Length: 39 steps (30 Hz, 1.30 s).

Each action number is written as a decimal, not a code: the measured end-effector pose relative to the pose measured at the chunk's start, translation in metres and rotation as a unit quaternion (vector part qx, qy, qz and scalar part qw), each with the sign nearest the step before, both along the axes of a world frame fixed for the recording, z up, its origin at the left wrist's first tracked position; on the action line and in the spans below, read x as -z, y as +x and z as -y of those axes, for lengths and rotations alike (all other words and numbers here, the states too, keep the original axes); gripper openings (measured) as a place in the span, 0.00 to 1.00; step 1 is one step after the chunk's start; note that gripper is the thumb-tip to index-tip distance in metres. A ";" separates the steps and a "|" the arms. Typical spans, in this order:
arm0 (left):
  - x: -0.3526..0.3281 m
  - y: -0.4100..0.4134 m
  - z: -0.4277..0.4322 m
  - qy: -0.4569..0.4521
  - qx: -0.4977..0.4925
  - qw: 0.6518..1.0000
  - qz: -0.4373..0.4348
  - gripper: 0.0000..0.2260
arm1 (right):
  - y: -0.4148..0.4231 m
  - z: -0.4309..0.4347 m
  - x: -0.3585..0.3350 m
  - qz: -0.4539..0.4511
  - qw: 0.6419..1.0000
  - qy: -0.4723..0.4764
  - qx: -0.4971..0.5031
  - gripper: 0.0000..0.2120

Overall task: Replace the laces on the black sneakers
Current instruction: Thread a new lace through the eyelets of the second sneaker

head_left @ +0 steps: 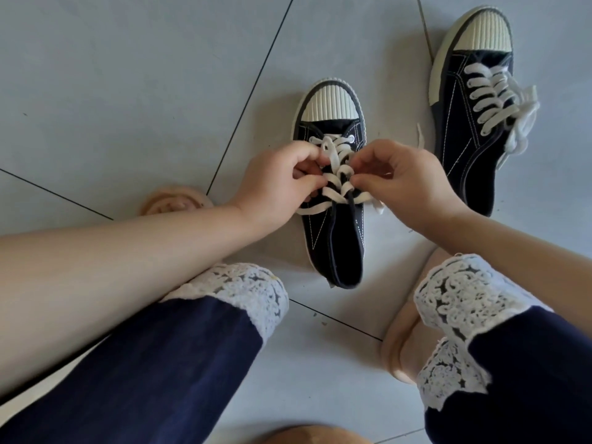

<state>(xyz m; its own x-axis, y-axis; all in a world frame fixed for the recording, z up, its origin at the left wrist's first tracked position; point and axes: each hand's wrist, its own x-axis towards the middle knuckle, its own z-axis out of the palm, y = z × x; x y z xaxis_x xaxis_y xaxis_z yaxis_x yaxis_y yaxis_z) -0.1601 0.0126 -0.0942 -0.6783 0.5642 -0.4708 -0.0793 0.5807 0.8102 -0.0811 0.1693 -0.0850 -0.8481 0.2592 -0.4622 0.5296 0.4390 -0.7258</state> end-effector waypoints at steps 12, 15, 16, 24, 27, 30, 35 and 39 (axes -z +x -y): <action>0.000 -0.011 0.002 -0.012 0.161 0.974 -0.158 0.02 | -0.001 -0.021 -0.002 0.056 0.990 -0.125 -0.036 0.09; -0.002 -0.013 0.006 0.000 0.137 0.978 -0.158 0.02 | -0.002 -0.024 -0.002 0.059 0.976 -0.210 -0.008 0.10; -0.002 -0.012 0.007 -0.002 0.121 0.981 -0.152 0.02 | -0.001 -0.022 0.000 0.043 0.979 -0.199 0.002 0.11; 0.003 -0.005 0.006 -0.007 0.043 0.999 -0.028 0.05 | 0.008 0.002 0.012 0.014 0.973 -0.213 0.090 0.15; 0.004 -0.006 0.006 -0.004 0.056 0.998 -0.029 0.04 | 0.001 0.005 0.011 0.002 0.983 -0.156 0.093 0.11; 0.003 -0.011 0.007 -0.012 0.074 0.996 -0.053 0.01 | 0.000 0.002 0.006 0.019 0.966 -0.233 0.109 0.10; 0.000 -0.015 0.008 -0.024 0.126 0.985 -0.111 0.01 | -0.003 -0.008 0.003 0.019 0.943 -0.305 0.131 0.09; -0.005 -0.014 0.008 -0.036 0.153 0.978 -0.137 0.02 | -0.005 -0.004 0.012 0.020 0.975 -0.193 0.107 0.09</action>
<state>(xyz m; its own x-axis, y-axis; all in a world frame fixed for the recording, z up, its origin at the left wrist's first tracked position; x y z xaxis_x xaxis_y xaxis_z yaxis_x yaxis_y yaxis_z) -0.1742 0.0046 -0.0888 -0.5891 0.7331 -0.3400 0.3223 0.5990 0.7330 -0.0860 0.1730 -0.0970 -0.7728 0.2286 -0.5920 0.6106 0.0135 -0.7918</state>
